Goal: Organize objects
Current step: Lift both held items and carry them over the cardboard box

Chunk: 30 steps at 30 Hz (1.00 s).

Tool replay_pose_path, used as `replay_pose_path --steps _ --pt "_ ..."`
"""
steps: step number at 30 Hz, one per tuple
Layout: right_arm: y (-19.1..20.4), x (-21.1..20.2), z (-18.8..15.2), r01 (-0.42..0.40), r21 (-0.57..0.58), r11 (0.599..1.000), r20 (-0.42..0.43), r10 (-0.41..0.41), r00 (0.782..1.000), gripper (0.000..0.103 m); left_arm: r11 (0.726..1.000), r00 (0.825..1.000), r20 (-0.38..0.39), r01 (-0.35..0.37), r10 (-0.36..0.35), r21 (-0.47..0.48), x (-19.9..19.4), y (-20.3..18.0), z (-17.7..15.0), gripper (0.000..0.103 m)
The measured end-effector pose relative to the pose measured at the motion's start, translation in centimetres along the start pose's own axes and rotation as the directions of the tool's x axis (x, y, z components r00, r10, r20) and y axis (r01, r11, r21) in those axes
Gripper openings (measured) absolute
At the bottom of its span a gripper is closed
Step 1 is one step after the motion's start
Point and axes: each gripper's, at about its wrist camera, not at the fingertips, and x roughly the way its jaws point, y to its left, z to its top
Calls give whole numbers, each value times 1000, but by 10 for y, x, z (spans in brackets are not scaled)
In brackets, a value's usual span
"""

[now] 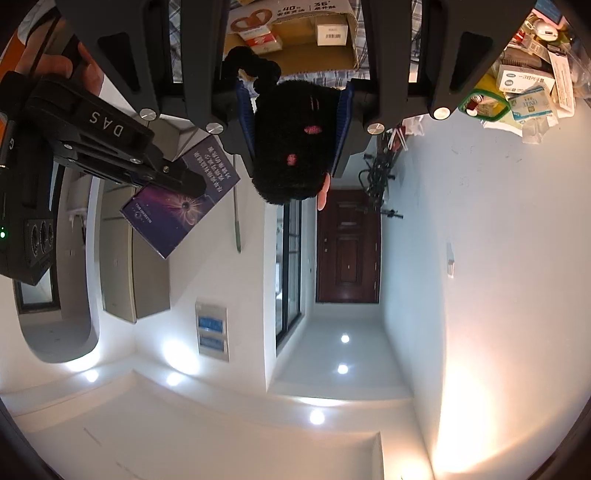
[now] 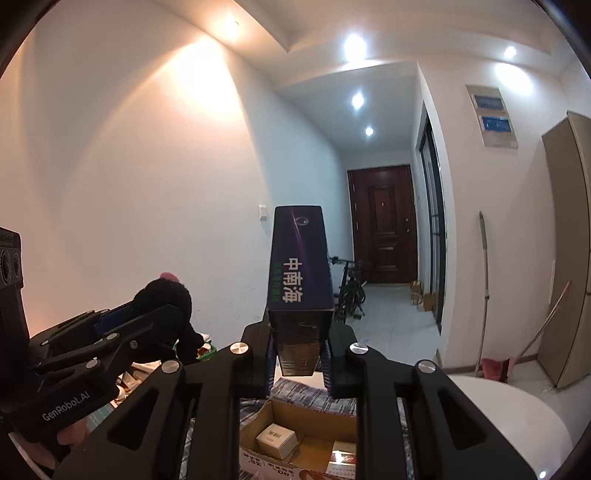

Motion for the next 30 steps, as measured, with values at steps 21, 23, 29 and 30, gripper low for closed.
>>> replay_pose_path --steps 21,23,29,30 --pt "-25 14 -12 72 53 996 -45 -69 997 19 998 999 -5 -45 45 -35 15 17 -8 39" --pt "-22 17 -15 74 43 996 -54 -71 996 19 998 999 -6 -49 49 -39 18 18 -9 39" --pt "-25 26 -21 110 30 993 -67 -108 992 19 994 993 -84 -84 78 -70 51 34 -21 39" --pt "-27 28 -21 122 29 992 -69 -120 990 19 993 992 -99 -80 72 -82 56 37 -23 39"
